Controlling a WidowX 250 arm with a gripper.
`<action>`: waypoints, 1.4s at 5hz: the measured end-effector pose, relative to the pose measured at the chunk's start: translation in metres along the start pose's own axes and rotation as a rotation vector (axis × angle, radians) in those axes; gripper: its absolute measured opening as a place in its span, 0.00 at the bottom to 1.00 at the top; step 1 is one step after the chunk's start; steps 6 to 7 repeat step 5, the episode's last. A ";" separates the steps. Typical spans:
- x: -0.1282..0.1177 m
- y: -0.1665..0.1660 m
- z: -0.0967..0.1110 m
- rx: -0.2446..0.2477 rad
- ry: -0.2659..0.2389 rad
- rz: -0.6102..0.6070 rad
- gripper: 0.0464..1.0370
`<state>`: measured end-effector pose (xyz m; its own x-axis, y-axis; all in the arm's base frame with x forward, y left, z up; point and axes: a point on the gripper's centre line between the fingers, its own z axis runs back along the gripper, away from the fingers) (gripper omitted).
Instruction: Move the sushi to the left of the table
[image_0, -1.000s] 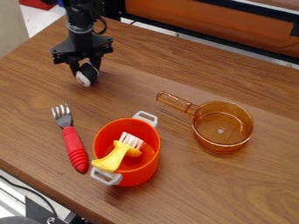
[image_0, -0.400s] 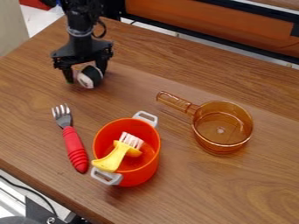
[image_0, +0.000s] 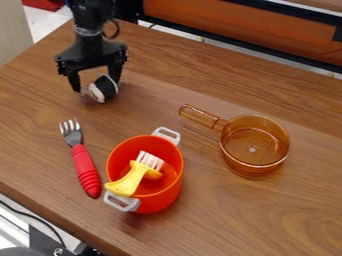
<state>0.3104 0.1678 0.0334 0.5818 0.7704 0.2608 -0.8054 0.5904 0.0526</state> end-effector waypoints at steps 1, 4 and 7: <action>0.004 -0.001 0.019 -0.029 0.021 0.023 0.96; -0.007 0.004 0.047 -0.097 0.090 -0.037 0.96; -0.020 0.009 0.045 -0.119 0.101 -0.120 0.96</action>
